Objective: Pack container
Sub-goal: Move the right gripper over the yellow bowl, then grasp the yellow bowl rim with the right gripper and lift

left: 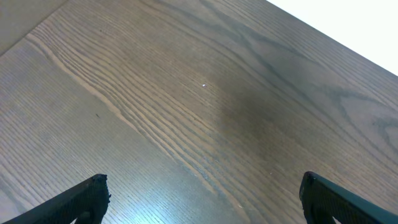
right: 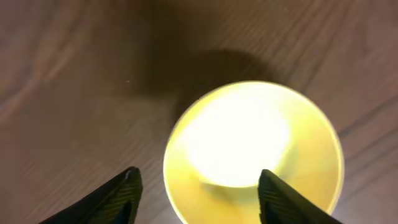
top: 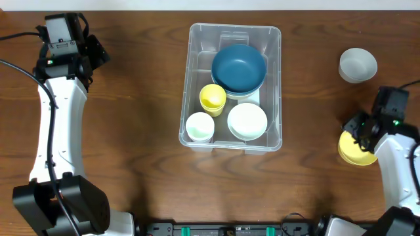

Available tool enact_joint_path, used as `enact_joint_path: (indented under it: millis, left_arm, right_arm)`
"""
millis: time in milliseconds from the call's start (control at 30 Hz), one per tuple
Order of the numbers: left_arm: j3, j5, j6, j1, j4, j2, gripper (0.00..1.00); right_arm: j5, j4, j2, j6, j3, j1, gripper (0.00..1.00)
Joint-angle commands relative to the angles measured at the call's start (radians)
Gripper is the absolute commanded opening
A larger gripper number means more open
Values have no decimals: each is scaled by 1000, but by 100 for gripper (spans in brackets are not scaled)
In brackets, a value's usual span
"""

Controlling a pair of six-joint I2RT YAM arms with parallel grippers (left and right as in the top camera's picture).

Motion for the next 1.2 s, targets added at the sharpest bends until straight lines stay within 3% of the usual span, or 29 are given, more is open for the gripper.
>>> enact_joint_path:
  millis: [0,533,867,1167]
  left_arm:
    - [13,-12,2,3,-3,-14,98]
    - [13,-12,2,3,-3,-14,98]
    - [13,-12,2,3,-4,-14,98]
    - [13,-12,2,3,-4,-14,98]
  right_arm:
    - [0,50,8,30,-54,-8,58]
    - [-1,185,187,29,-106,-6,56]
    - [-6,188,187,17,-97,-6,56]
    - [-280,325,187,-102,-90,-6,58]
